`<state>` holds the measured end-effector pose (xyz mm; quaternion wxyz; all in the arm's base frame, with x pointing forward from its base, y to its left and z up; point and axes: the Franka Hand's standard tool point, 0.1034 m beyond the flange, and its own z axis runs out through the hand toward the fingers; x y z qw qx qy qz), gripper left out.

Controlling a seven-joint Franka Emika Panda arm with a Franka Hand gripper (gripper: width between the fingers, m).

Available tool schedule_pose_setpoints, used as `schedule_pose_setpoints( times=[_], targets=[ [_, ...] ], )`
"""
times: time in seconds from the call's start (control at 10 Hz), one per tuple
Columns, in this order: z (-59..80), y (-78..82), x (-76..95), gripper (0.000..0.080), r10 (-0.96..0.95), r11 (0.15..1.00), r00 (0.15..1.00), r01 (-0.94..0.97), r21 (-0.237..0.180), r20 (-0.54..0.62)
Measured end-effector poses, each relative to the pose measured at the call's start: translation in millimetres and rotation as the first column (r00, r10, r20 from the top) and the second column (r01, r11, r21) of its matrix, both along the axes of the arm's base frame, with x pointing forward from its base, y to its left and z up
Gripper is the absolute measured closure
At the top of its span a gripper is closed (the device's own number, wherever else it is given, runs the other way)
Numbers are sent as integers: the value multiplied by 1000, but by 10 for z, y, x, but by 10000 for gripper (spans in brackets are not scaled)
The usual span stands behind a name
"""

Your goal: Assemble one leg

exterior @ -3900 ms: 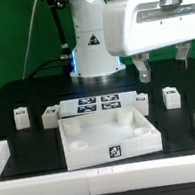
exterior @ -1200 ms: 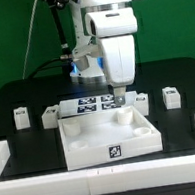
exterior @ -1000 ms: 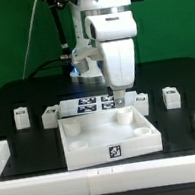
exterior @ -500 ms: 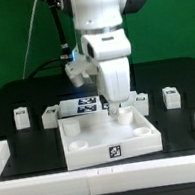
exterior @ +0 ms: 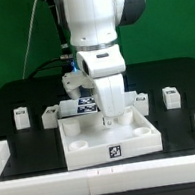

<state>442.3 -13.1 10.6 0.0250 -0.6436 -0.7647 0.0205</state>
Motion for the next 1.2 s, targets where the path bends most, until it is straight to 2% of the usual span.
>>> schedule_pose_setpoints(
  times=[0.1,0.2,0.3,0.9,1.0,1.2],
  targets=[
    [-4,0,-4,405,0,1000,1000,0,0,-1],
    [-5,-1,-6,589,0,1000,1000,0,0,-2],
    [-6,-1,-7,722,0,1000,1000,0,0,-2],
    [10,21,27,737,-32,1000,999,32,1,13],
    [15,94,42,737,-79,997,997,79,3,19],
    [7,338,118,737,-142,990,989,141,15,30]
  ],
)
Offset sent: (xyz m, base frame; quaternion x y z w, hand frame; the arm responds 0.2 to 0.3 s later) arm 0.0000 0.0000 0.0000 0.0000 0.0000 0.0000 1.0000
